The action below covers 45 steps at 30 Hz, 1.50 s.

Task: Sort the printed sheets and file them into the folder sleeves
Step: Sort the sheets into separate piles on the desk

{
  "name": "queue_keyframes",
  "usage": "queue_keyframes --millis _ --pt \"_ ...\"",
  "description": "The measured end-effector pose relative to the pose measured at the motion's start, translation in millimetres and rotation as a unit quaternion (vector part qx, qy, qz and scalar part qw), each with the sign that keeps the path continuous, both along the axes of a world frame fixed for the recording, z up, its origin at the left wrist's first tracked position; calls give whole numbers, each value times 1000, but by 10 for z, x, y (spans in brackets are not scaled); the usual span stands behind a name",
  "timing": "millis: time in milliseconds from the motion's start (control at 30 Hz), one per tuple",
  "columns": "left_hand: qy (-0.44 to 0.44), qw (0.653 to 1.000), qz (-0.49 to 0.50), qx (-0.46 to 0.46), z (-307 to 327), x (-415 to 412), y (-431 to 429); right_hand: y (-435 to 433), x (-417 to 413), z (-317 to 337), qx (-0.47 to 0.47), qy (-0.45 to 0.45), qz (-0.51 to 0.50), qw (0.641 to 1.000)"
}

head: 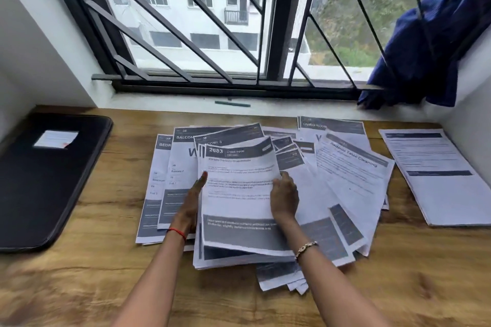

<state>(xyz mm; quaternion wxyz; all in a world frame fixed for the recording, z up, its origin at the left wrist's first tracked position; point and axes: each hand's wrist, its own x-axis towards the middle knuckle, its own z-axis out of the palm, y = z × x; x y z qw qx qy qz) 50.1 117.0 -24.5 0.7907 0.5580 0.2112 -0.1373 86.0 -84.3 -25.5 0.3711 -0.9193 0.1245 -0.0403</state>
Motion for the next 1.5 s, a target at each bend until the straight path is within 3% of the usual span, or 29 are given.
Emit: queue_keyframes --millis 333,500,667,900,1067,1267,1500 --pt "-19 1000 18 10 -113 17 -35 48 94 40 -77 52 82 992" --pt "-26 999 26 10 -150 23 40 -174 299 93 -27 -5 -36 999" --pt "-35 999 24 17 -95 37 115 -619 711 219 -5 63 -163 985" --pt "-36 999 6 24 -89 87 172 -907 1003 114 103 132 -173 971" --pt "-26 999 -9 37 -84 120 157 -942 1028 150 198 73 -175 962" --pt "-21 999 -5 32 -119 148 169 -1013 1014 301 276 -10 -99 956" --pt "-17 999 -10 33 -112 129 133 -1064 992 520 233 -96 -62 966"
